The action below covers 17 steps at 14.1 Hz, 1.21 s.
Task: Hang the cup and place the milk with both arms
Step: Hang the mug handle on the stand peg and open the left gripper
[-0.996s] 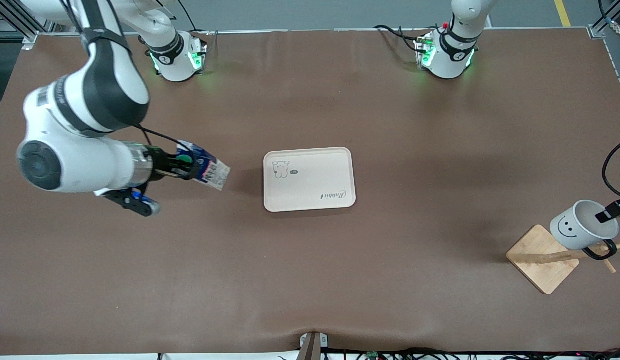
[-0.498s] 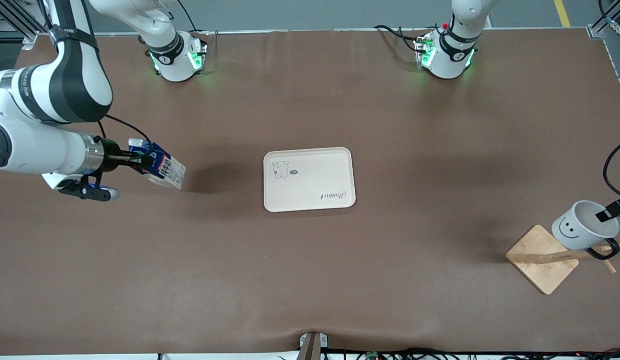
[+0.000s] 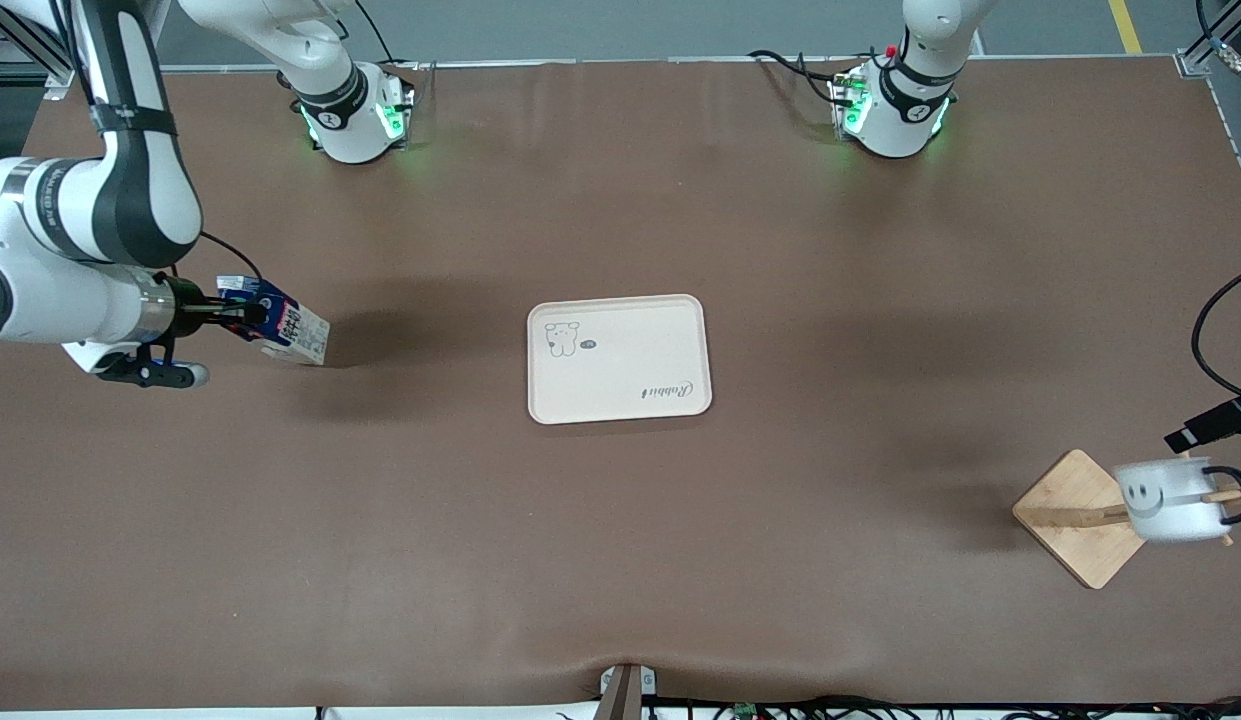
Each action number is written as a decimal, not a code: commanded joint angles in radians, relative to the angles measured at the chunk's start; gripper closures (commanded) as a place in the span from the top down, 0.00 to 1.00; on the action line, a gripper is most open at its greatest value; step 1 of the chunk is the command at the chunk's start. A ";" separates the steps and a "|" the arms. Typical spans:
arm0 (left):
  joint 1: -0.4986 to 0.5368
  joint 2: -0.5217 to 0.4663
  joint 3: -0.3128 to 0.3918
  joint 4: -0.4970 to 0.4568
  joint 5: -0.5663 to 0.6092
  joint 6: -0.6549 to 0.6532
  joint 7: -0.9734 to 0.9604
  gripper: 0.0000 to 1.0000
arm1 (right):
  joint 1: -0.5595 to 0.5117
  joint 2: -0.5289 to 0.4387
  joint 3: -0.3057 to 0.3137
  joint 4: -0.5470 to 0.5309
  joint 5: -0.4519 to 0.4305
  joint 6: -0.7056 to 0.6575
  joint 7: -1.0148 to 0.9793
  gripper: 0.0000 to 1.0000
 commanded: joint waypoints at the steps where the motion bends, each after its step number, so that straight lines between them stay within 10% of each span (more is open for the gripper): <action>1: -0.017 -0.054 -0.001 -0.008 0.016 -0.044 -0.013 1.00 | -0.003 -0.041 -0.014 -0.083 -0.019 0.061 -0.055 0.00; 17: -0.037 -0.252 -0.041 0.011 0.147 -0.333 -0.002 1.00 | -0.020 -0.031 -0.054 -0.093 -0.016 0.076 -0.112 0.00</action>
